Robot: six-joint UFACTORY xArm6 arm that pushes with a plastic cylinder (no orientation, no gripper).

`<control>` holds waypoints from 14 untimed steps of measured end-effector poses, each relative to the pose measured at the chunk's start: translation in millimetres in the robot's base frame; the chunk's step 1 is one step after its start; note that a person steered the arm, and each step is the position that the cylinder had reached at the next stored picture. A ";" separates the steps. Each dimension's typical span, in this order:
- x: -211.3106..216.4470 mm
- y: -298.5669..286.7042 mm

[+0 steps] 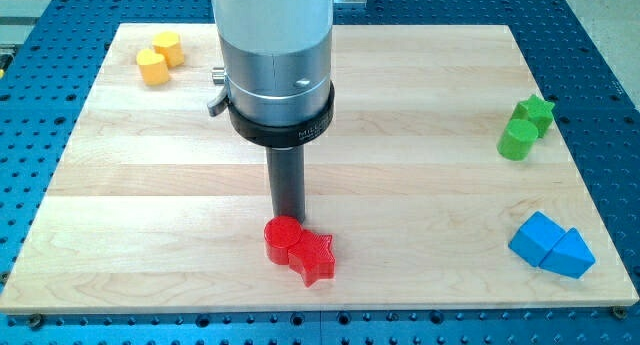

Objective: Move the green circle to the top right of the red star

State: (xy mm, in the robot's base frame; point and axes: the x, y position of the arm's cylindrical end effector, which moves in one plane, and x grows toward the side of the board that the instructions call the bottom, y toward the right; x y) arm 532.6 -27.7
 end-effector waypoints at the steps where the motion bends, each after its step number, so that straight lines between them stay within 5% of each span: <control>1: -37.0 64.6; 3: -160.6 226.9; 5: -195.7 267.0; 7: -192.0 350.2; 10: -129.9 286.8; 14: -76.7 284.1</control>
State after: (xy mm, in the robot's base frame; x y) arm 455.9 256.4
